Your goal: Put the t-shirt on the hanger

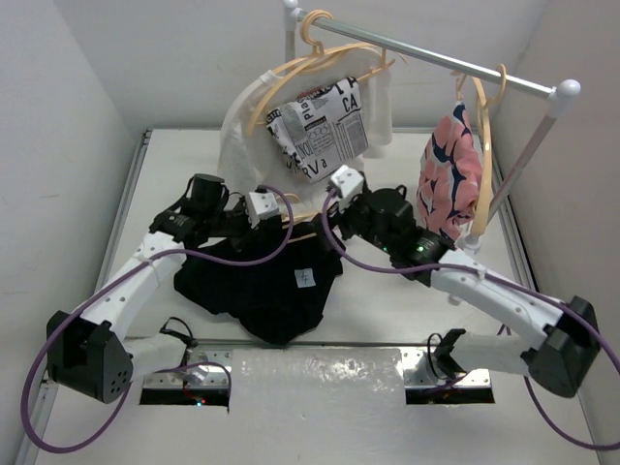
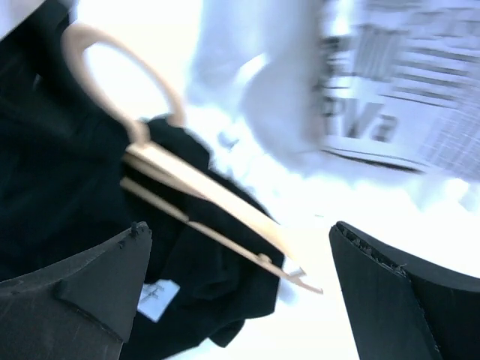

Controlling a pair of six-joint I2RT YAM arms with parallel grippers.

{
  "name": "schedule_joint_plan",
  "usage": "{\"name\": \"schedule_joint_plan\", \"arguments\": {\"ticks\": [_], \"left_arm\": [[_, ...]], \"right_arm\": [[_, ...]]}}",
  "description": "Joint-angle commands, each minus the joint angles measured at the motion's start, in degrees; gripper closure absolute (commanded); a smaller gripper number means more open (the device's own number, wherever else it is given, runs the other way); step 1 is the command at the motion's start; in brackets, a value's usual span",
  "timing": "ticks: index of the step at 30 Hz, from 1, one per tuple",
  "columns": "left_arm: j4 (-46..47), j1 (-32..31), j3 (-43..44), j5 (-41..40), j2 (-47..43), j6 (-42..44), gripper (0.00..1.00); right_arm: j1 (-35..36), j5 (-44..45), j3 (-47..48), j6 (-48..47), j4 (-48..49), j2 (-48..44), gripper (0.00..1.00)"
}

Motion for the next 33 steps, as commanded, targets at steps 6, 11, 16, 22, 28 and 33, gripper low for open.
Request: {"name": "schedule_joint_plan", "arguments": {"ticks": [6,11,16,22,28,33], "left_arm": [[8.41,0.68,-0.66,-1.64,-2.49,-10.85,1.00],[9.57,0.68,-1.46,-3.14,-2.58,-11.92,1.00],[9.75,0.68,-1.46,-2.79,-2.75,-11.83,1.00],[10.63,0.68,-1.99,-3.23,-2.31,-12.10,1.00],[11.15,0.77,-1.90,-2.35,-2.05,-12.45,1.00],[10.02,4.80,-1.20,0.02,-3.19,-12.98,1.00]], "right_arm": [[0.05,7.02,-14.53,23.09,17.01,-4.01,0.62],[0.14,2.79,-15.87,30.32,27.38,7.13,0.58],[0.23,0.24,-13.76,32.52,33.64,16.12,0.49],[0.58,0.06,-12.26,33.84,36.45,23.68,0.45],[0.93,3.65,-7.71,35.95,32.79,31.05,0.40],[-0.64,9.46,-10.49,40.33,30.31,31.96,1.00]]}}
